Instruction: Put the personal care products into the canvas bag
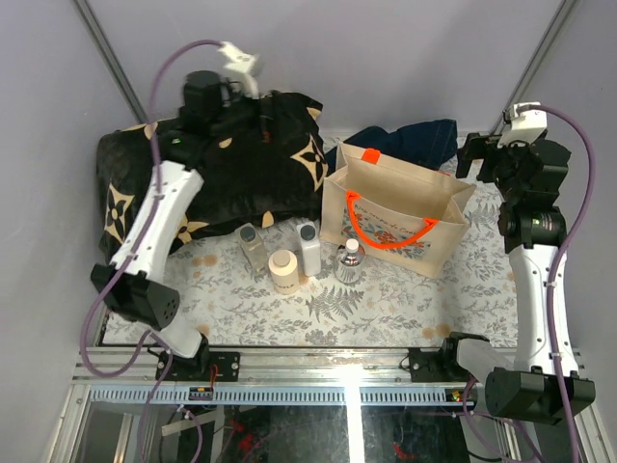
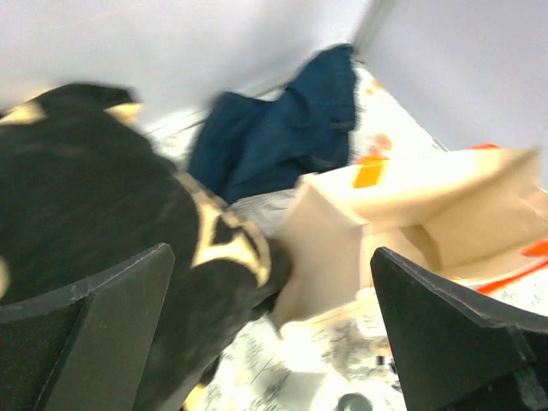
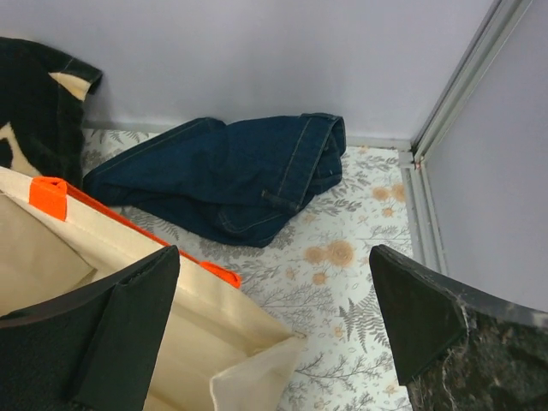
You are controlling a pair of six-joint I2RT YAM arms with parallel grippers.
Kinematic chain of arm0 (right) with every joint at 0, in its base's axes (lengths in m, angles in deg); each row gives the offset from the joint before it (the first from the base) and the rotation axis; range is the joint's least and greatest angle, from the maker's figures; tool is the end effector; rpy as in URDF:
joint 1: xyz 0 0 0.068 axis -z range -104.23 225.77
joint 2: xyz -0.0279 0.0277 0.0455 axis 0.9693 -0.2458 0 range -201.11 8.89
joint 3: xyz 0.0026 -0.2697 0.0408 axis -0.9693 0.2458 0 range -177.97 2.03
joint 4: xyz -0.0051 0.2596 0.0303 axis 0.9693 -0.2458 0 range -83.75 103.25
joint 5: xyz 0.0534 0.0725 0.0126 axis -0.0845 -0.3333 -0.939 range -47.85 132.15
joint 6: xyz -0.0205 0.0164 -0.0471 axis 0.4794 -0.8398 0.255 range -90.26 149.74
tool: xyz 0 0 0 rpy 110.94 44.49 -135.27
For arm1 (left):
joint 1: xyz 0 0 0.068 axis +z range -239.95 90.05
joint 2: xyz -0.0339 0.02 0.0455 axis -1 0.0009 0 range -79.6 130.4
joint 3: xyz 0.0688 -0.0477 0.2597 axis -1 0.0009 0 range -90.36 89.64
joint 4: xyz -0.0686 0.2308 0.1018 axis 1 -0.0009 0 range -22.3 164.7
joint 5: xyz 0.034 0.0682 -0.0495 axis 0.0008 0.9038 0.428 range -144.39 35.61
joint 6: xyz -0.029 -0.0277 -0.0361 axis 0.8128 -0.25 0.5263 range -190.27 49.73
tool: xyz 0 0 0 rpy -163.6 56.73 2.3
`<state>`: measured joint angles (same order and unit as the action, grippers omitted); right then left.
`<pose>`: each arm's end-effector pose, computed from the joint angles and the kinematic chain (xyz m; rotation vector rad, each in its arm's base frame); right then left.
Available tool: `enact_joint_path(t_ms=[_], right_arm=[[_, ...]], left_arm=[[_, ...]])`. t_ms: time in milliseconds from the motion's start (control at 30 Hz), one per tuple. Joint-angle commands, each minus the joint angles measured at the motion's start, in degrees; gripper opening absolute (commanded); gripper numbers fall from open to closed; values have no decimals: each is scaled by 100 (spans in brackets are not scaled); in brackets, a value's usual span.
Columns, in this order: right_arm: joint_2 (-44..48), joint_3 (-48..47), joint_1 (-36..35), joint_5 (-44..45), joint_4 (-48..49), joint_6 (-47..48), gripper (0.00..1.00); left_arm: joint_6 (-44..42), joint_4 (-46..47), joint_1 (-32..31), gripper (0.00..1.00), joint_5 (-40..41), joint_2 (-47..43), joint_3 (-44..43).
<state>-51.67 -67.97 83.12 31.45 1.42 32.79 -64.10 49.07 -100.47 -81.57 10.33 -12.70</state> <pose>0.2299 -0.0231 0.4382 -0.0838 1.6097 0.0103 0.3400 -0.0798 0.4646 0.4100 1.7736 -0.6333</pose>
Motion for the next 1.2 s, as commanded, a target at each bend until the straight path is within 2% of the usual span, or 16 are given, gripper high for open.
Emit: enact_joint_path(t_ms=[0,133,467,667,833,1167], right_arm=[[-72,-554,-74,31,-534,-337,100],[-143,-745,-81,129,-1266,-636,100],[-284,-577,-93,167,-2901,-1189,100],[-207,-411,-141,-37,-3204,-1395,100],[-233,-372,-189,35,-3507,-1392,99],[-595,-798,-226,1432,-4426,-1312,98]], left_arm=[[-535,-520,-865,100,313,686,-951],[-661,-858,-1201,100,494,1255,-1536],[-777,-838,-1547,100,695,1790,-1626],[-642,-645,-1802,100,355,2119,-1660],[-636,-635,-2032,100,368,2283,-1677],[-1097,-1852,-2524,100,2107,2931,-2187]])
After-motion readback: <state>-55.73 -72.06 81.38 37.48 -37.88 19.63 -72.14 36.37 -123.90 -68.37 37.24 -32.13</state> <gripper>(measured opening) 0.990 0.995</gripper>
